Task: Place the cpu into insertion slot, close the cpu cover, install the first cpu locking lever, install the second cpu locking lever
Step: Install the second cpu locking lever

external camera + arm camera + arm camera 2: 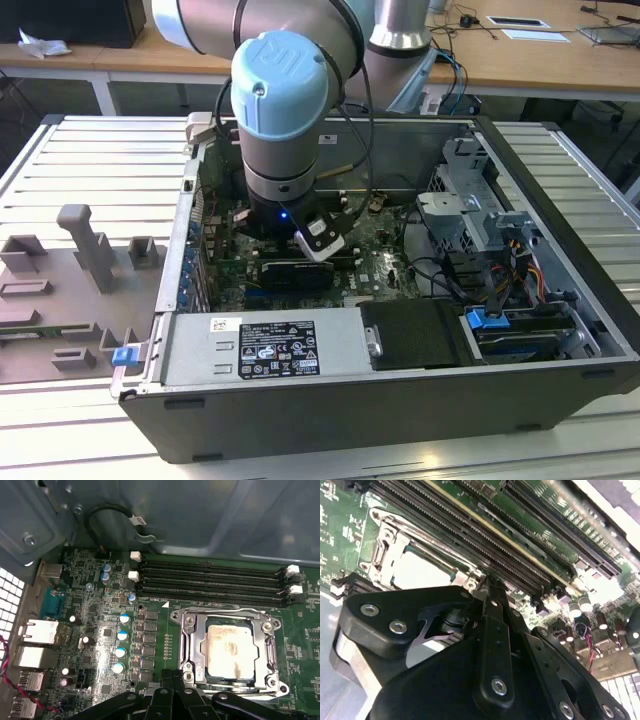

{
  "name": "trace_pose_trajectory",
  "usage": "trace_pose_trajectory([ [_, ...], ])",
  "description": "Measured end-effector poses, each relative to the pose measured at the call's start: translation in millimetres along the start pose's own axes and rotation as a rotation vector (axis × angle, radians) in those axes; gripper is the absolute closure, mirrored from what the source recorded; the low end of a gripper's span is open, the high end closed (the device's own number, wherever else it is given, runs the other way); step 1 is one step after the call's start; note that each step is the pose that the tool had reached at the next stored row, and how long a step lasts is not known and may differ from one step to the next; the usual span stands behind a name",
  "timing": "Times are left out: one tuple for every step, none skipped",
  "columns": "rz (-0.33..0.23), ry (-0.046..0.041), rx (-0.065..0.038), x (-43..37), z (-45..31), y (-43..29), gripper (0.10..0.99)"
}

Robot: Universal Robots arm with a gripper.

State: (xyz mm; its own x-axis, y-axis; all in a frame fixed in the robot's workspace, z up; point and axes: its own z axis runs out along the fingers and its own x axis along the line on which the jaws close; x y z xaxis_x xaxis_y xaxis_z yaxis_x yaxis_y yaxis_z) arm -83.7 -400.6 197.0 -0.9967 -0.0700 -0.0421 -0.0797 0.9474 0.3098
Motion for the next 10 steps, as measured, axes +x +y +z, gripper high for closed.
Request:
trace_pose_trajectory([
  [0.000,0.0002,-0.001,0.0,-2.4,0.7,0.980],
  [0.000,-0.0001,-0.002,-0.1,-4.6,1.4,0.980],
  [0.000,0.0003,-0.001,-0.3,-8.0,2.5,0.980],
  [0.000,0.0002,-0.002,-0.4,-9.0,2.8,0.980],
  [0.000,0.0002,-0.001,-0.4,-9.8,3.0,0.980],
  [0.000,0.0002,-0.002,-0.5,-11.8,3.7,0.980],
  [0.000,0.0002,-0.002,-0.5,-12.5,3.9,0.980],
  [0.000,0.0001,-0.002,-0.6,-13.6,4.3,0.980],
  [0.000,0.0002,-0.002,-0.6,-14.7,4.7,0.980],
  [0.000,0.0002,-0.001,-0.7,-15.9,5.1,0.980],
])
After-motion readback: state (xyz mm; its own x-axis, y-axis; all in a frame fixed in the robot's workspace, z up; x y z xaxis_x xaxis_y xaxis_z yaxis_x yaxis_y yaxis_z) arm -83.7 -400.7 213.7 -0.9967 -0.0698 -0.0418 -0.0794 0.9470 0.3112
